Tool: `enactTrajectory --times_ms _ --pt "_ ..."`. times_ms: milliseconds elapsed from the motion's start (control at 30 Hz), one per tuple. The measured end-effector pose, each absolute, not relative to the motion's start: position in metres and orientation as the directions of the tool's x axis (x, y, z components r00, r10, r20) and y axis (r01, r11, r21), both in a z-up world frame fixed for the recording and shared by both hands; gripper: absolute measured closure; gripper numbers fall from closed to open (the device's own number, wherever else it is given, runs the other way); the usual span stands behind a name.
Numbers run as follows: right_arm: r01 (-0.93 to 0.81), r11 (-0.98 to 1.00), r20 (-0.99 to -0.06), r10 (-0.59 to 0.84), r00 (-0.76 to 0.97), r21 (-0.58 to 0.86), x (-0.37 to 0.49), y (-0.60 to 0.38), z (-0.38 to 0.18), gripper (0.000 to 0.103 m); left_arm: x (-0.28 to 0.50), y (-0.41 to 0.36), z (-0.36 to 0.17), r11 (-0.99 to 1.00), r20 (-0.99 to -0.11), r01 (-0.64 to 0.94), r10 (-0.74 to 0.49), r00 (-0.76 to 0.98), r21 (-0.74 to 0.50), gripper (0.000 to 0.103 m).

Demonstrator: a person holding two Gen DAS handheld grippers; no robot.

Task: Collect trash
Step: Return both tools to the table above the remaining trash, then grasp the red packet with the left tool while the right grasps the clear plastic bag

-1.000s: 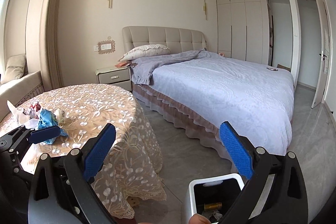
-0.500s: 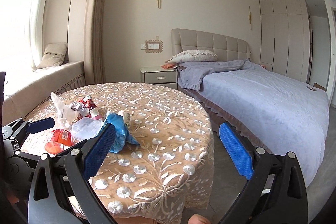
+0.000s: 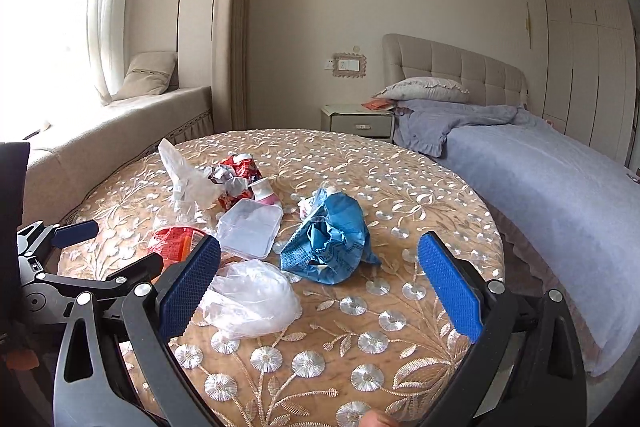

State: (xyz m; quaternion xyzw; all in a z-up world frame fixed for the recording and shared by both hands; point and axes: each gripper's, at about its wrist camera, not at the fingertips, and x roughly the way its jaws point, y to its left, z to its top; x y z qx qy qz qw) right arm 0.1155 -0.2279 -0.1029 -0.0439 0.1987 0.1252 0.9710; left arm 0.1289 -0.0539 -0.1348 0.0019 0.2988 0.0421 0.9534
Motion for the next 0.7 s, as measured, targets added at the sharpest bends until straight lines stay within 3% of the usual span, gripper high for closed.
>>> enactTrajectory --times_ms 333,633,667,700 --pt "-0.318 0.948 -0.507 0.26 0.822 -0.029 0.13 -0.207 -0.13 0.005 0.148 -0.042 -0.159 0.993 -0.659 -0.091 0.12 0.743 0.078 0.005" --pt "-0.375 0.927 -0.604 0.282 0.746 -0.03 0.152 -0.186 -0.152 0.005 0.18 -0.032 -0.162 0.993 -0.685 -0.081 0.116 0.72 0.083 0.006" --pt "-0.378 0.925 -0.615 0.283 0.736 -0.027 0.156 -0.183 -0.154 0.005 0.185 -0.031 -0.162 0.994 -0.691 -0.076 0.112 0.714 0.083 0.006" --pt "-0.385 0.923 -0.624 0.29 0.726 -0.019 0.159 -0.182 -0.155 0.005 0.189 -0.03 -0.163 0.994 -0.7 -0.07 0.111 0.705 0.087 0.013"
